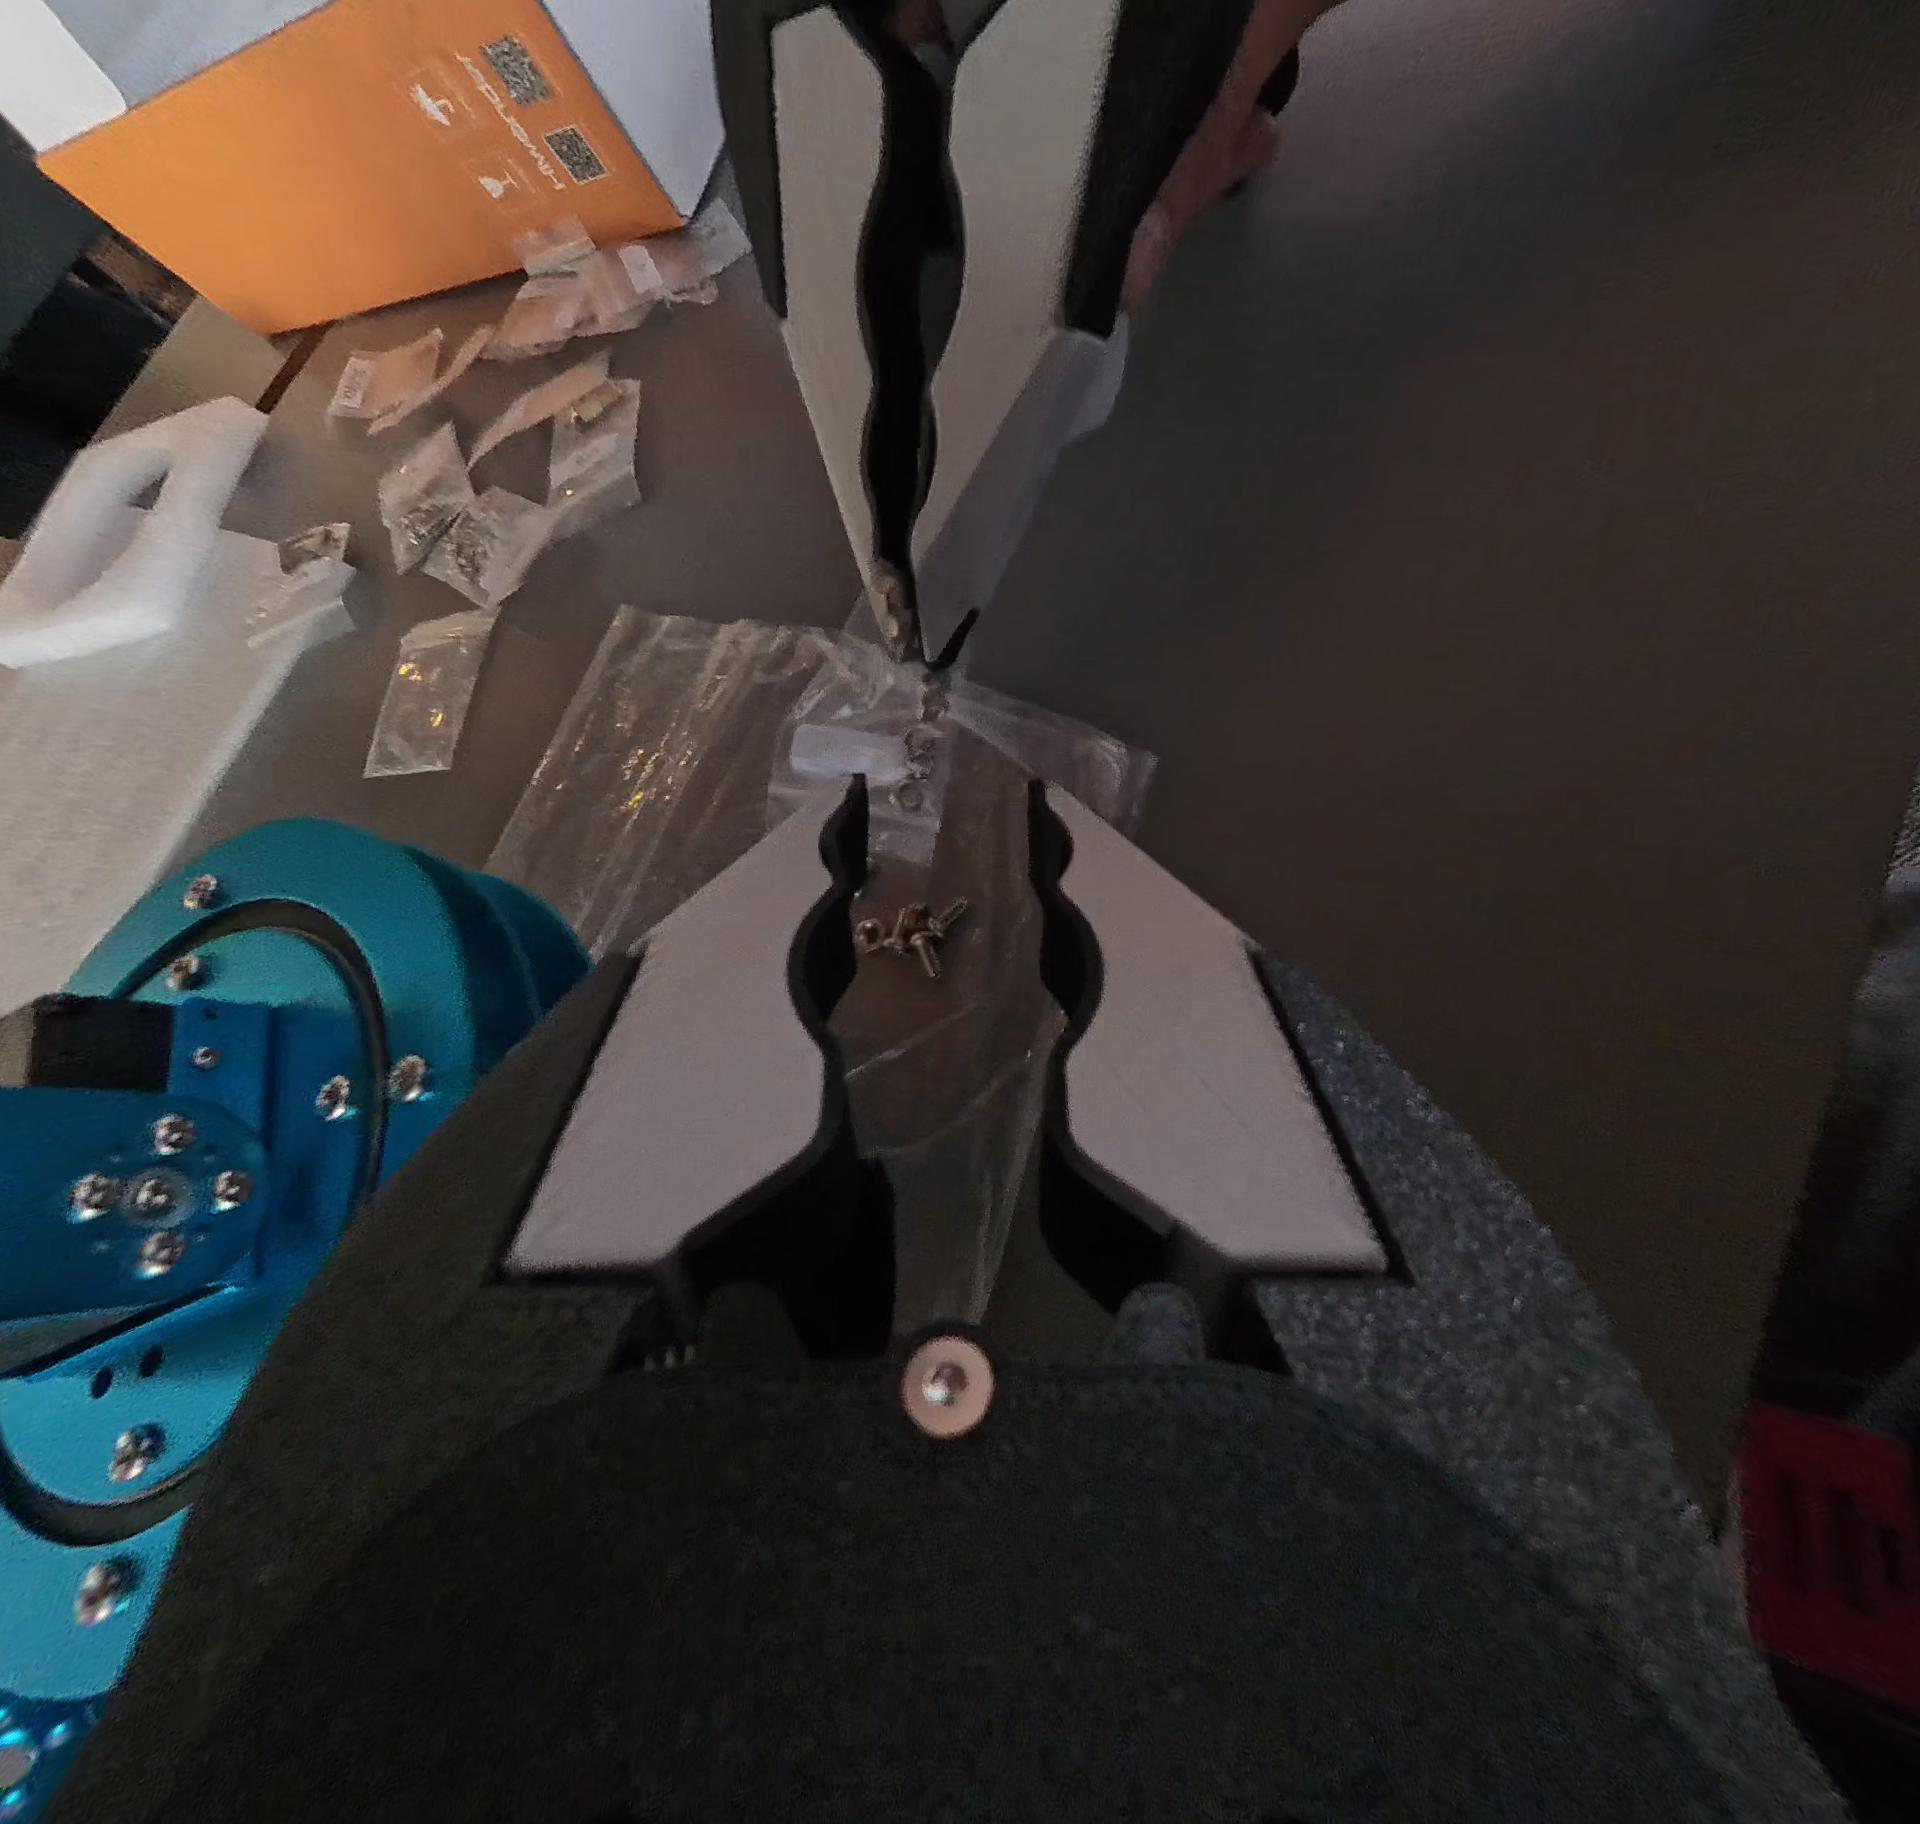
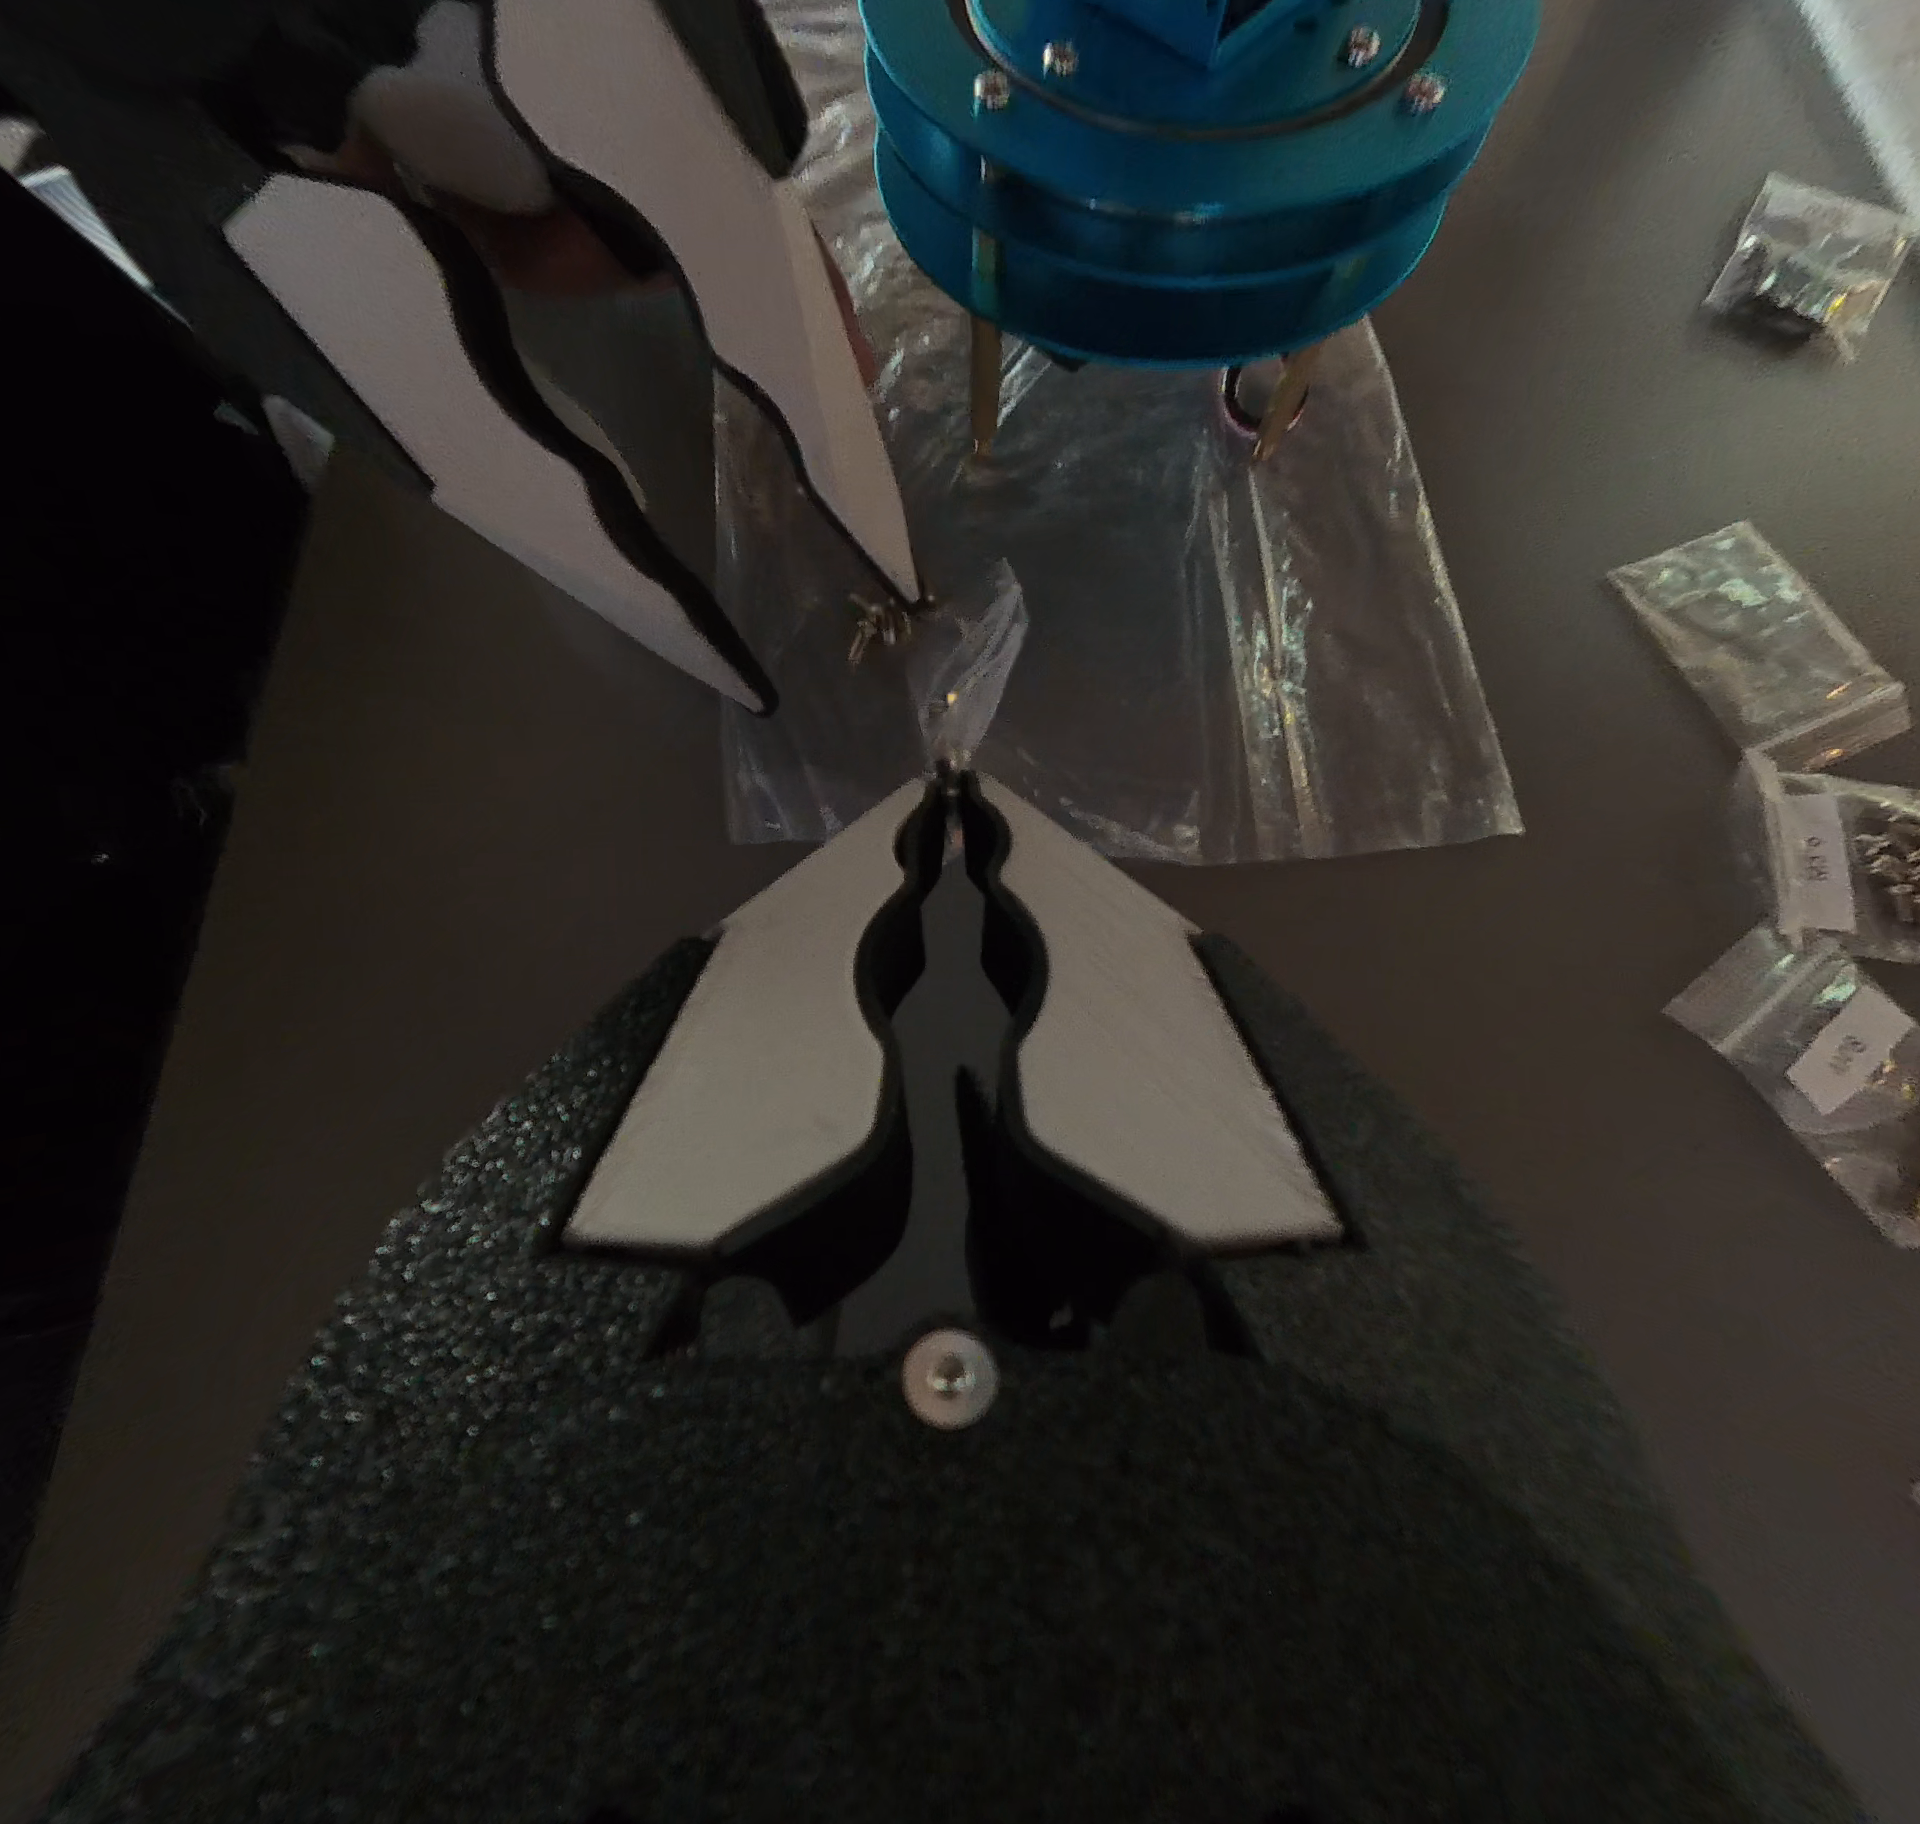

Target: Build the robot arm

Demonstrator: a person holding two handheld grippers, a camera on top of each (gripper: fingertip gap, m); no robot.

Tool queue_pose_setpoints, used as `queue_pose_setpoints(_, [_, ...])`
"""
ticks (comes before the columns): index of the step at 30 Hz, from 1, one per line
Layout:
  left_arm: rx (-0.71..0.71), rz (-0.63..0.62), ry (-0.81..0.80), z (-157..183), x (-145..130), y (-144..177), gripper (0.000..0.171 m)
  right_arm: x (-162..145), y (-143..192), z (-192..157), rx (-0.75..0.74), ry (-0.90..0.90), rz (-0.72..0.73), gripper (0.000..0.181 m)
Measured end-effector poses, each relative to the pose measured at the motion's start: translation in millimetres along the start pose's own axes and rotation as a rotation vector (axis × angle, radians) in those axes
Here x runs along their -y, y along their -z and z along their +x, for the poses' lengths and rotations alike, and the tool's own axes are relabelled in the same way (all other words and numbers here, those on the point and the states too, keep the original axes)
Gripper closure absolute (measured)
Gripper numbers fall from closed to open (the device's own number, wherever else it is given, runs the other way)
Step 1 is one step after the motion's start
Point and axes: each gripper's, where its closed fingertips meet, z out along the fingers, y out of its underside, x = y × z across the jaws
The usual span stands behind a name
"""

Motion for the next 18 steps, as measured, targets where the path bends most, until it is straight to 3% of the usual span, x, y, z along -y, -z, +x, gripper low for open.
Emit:
queue_pose_setpoints(5, [0.036, 0.047, 0.147, -23, 2, 10, 0.143, 12, 11, -1, -0.017, 0.074, 0.066, 0.179])
queue_pose_setpoints(10, [0.0, 0.19, 0.25, -32, 14, 28, 0.148, 24, 23, -15, 0.073, 0.126, 0.167, 0.179])
queue_pose_setpoints(18, [-0.242, 0.318, 0.305, -8, 31, 46, 0.149, 45, 46, -33, 0.255, 0.083, 0.343, 0.179])
